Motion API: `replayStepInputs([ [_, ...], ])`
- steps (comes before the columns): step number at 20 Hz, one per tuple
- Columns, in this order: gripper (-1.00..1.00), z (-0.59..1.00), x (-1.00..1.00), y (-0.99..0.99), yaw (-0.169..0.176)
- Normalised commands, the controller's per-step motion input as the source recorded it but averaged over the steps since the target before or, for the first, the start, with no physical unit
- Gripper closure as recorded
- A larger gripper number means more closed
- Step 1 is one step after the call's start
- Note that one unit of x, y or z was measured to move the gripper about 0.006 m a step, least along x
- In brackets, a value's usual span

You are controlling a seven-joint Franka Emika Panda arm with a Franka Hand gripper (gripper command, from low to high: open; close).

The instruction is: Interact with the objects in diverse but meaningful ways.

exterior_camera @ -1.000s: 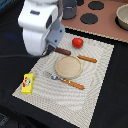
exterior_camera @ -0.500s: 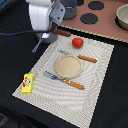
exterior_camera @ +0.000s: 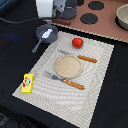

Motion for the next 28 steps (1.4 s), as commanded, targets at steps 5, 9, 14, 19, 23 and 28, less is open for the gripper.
replayStepInputs([
  [5, 1.0, -0.16, -0.41, 0.25, 0.027],
  [9, 1.0, -0.34, -0.44, 0.08, 0.025],
  [14, 1.0, -0.46, -0.53, 0.0, 0.026],
  [19, 1.0, -0.49, -0.59, 0.0, 0.033],
  [23, 1.0, -0.48, -0.6, 0.0, 0.029],
  [28, 1.0, -0.43, -0.55, 0.0, 0.024],
])
